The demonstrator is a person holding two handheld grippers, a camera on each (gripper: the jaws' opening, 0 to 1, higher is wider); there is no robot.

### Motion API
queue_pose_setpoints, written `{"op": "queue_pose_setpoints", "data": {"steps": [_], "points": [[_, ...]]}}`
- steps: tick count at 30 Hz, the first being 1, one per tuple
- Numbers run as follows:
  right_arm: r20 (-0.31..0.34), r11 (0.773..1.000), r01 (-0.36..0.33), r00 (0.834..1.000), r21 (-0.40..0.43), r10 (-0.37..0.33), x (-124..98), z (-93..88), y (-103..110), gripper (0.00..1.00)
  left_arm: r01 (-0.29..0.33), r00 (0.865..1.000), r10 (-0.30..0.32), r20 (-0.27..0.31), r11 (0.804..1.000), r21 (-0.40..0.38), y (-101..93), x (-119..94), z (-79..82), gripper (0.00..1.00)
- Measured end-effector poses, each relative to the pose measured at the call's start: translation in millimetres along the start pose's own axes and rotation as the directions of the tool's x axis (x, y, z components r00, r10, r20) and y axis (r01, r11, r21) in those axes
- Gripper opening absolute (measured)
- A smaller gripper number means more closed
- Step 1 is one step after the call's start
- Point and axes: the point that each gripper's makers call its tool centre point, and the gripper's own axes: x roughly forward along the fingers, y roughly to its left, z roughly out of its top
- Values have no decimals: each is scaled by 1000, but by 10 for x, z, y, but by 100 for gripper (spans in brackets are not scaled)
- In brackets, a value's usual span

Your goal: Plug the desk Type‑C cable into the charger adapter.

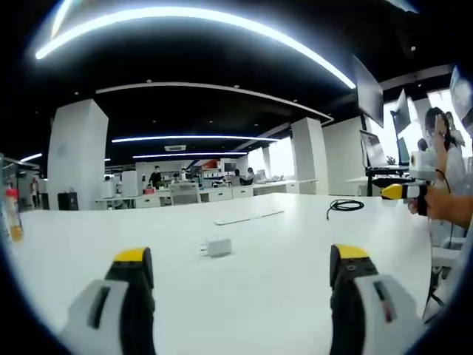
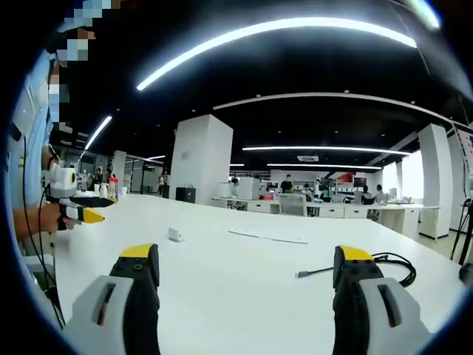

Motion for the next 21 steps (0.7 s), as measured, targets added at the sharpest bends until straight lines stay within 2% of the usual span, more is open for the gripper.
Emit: {"op": "queue_pose_setpoints", "data": {"steps": [11, 16, 21], "points": [[-6, 1000, 0, 1000, 9, 1, 5, -29, -2, 100, 7, 1000, -7, 0, 1000, 7, -13, -4, 31, 100], [-4, 1000, -4, 1000, 11, 4, 8, -28, 6, 100, 15, 1000, -14, 25, 999, -33, 3, -5, 41, 100], [-5, 1000, -1, 1000, 12, 1, 9, -31, -12, 100, 16, 1000, -16, 23, 999, -29, 8, -16, 30, 100]]}}
